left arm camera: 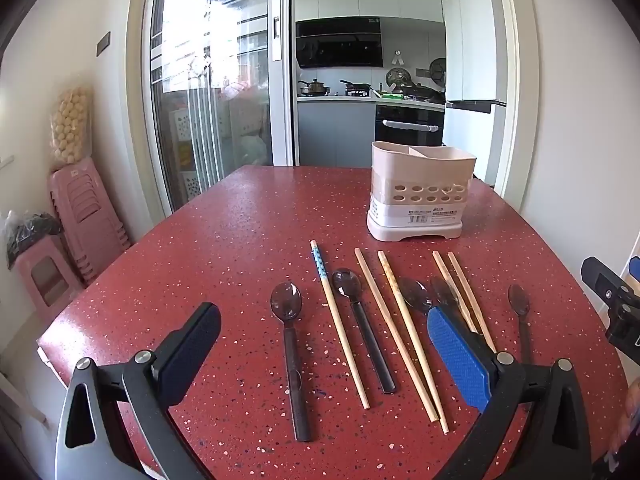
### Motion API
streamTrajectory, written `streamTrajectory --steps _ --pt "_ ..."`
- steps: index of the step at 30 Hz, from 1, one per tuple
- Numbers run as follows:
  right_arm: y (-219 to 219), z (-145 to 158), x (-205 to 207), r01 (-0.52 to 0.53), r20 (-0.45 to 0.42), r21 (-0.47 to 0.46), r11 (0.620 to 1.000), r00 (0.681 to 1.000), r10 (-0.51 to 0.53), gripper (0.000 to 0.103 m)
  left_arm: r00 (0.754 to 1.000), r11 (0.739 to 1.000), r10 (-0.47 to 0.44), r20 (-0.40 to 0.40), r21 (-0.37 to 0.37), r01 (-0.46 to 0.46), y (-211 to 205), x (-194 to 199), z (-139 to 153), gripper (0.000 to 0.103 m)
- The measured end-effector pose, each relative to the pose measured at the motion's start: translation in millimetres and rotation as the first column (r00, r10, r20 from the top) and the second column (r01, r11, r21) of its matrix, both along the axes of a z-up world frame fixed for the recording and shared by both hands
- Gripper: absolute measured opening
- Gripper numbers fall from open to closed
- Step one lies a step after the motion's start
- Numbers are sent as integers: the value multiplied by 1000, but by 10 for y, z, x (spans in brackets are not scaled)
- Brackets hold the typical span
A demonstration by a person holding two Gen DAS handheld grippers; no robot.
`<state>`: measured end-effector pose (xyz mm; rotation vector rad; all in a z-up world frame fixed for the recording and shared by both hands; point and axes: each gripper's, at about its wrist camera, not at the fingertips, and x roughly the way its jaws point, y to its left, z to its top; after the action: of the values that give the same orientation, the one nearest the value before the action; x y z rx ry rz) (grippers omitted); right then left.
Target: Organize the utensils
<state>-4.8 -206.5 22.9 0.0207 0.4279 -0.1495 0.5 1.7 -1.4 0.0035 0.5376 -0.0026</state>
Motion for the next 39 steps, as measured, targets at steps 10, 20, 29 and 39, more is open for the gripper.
streamTrajectory --steps 10,20,29,39 --pt "-88 -4 -19 17 11 0 1000 1000 -17 103 1000 1000 -15 21 0 15 6 -58 5 103" --pt "-13 16 -30 22 16 -16 1000 1000 -22 103 999 999 -27 26 17 27 -64 -64 16 103" --pt "-28 17 -41 20 17 -14 1000 1000 -20 103 1000 1000 -18 20 5 18 -27 -60 7 103" --pt "-15 13 -29 19 15 -15 1000 1000 -19 103 1000 1000 -12 18 2 12 0 -54 9 103"
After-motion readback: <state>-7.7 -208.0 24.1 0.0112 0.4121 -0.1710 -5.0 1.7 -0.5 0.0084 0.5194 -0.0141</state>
